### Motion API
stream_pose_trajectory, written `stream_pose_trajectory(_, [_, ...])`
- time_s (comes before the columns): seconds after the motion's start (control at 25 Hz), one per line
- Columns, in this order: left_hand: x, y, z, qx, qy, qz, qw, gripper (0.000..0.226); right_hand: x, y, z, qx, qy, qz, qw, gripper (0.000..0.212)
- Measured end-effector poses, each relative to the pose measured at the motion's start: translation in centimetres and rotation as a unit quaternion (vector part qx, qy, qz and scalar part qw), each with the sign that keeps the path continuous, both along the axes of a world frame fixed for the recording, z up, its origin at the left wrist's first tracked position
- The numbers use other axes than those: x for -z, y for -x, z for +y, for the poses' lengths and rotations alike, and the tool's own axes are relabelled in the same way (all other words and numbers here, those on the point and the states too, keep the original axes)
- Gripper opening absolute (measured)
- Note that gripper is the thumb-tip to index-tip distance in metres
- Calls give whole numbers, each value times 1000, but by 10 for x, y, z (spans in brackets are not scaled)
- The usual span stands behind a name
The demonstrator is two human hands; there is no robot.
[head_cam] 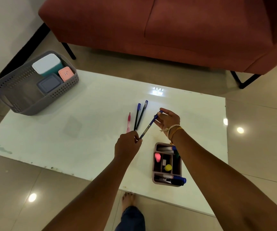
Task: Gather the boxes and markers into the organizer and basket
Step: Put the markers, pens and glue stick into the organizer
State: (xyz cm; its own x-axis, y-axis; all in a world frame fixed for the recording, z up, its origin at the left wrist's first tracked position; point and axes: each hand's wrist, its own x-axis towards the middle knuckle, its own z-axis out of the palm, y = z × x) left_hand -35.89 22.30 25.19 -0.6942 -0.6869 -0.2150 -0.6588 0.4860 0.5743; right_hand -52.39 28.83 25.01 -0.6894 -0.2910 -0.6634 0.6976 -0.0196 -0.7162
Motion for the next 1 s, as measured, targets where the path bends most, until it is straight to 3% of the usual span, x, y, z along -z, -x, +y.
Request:
stream_pose_trajectory(0.12, [-4,-5,2,-11,-8,15,1000,19,-9,-4,4,-10,0,24,1000,24])
stream_pose_trajectory(0.24, [-10,-4,7,-10,-29,60,998,20,-17,-10,8,-96,-34,89,991,26])
stream_pose_trajectory(0.4, [-28,2,16,-126,-218,139,958,21,-34,-20,17,-120,-30,153,981,22])
stream_pose_trajectory(0.48, [-36,2,20,-158,-265,139,941,18,-41,-25,29,-115,-27,187,975,22])
stream_pose_trajectory(0.8, [-48,-5,57,-43,-266,101,958,23,-57,-46,90,-130,-42,222,965,45])
stream_pose_trajectory(1.0, [-27,-16,83,5,-202,29,979,27,-58,-56,136,-119,-206,412,880,47])
